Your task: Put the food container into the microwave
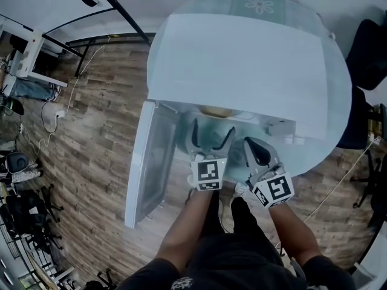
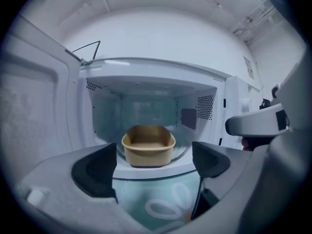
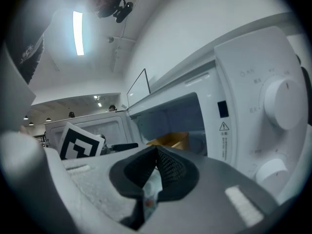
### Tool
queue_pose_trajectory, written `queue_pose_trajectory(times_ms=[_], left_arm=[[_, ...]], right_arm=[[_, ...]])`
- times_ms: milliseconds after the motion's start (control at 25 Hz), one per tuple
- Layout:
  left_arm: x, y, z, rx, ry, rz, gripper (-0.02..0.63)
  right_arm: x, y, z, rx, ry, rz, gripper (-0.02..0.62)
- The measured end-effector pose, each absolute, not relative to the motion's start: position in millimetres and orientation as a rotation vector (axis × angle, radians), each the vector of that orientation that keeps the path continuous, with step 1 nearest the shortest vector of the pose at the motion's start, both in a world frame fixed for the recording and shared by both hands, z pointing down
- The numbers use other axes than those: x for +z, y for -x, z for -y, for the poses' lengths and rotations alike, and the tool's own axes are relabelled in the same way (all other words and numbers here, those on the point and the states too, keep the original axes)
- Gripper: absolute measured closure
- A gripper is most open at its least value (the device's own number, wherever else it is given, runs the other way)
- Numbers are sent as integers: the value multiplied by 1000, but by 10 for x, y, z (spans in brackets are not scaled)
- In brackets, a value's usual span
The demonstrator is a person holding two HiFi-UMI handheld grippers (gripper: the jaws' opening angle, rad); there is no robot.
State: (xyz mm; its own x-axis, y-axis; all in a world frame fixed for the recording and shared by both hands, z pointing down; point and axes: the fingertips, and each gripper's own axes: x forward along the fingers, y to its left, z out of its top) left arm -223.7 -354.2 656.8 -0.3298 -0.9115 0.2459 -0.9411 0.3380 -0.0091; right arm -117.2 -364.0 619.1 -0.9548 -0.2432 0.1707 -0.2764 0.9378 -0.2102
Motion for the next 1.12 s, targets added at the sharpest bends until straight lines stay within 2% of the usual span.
queue_pose_trajectory(times_ms=[200,400,600,1120], left_arm=[[6343,2079,3294,212,-1687,2402,121],[6060,1901,3087,223,-1700,2414,188],[5735,1734,2940,221,-1707,2479,339],[5176,1551,2569,184,-1633,2608,541]], right_arm=[[6014,1076,3579,330,-390,2973,594],[5800,1003,3478,320,-389,2997,594],[5604,959,3331,320,-347,3024,594],[5102,860,3044,247,-223,3104,594]])
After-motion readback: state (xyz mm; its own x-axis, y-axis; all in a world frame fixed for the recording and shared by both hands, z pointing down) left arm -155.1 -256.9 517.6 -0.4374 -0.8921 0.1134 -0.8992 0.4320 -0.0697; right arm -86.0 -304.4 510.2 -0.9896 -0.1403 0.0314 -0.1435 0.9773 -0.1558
